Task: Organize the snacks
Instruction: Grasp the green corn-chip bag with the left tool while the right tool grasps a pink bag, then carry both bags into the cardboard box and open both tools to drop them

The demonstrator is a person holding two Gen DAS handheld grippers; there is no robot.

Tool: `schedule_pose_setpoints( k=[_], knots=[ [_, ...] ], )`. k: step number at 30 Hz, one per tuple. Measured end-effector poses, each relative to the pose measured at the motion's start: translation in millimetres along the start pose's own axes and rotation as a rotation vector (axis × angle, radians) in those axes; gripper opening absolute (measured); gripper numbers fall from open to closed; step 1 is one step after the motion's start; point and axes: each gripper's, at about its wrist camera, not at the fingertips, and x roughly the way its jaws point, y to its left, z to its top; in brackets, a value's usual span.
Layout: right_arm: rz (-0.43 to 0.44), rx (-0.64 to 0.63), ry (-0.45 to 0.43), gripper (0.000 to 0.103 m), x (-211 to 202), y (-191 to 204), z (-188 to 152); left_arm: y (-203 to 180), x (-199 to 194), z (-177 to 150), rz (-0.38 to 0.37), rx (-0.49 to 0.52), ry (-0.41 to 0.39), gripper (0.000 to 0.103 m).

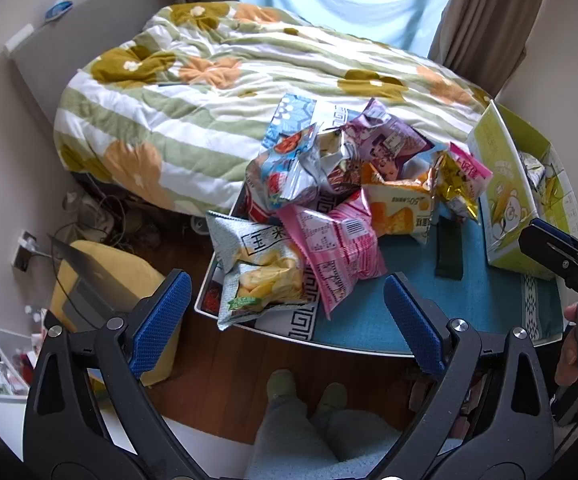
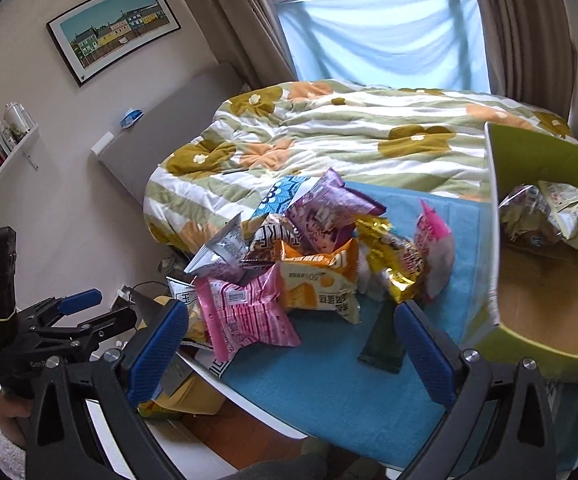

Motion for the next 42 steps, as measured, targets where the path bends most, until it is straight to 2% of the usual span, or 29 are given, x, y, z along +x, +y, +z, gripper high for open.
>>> schedule_pose_setpoints(
  k=[8, 12, 20, 26, 31, 33, 42],
  knots=[
    [0.014, 0.061, 0.151, 0.103, 74, -2, -22, 14, 68, -8, -0.026, 0.039, 0.093, 0.096],
    [0.013, 0.076, 0.178, 0.103, 95, -4, -27, 14, 94, -9, -0.021, 0.068, 0.127, 0.096],
    [0.084, 0.078, 0.218, 0.103, 132, 1, -31, 11, 123, -8, -0.002, 0.128, 0.156, 0.095],
    [0.153, 0.061, 0.265, 0.103, 162, 4, -27, 12, 134, -5, -0.003, 0.155, 0.166, 0.085],
    [0.162, 0.029, 0.294, 0.103, 179, 6, -23, 10, 135, -5, -0.014, 0.184, 0.163, 0.070],
    [0.175, 0.020, 0.295, 0.103, 182, 7, -21, 10, 135, -5, -0.026, 0.184, 0.166, 0.061],
    [0.190, -0.002, 0.307, 0.103, 200, 17, -15, 14, 133, -6, -0.037, 0.166, 0.171, 0.058]
  ],
)
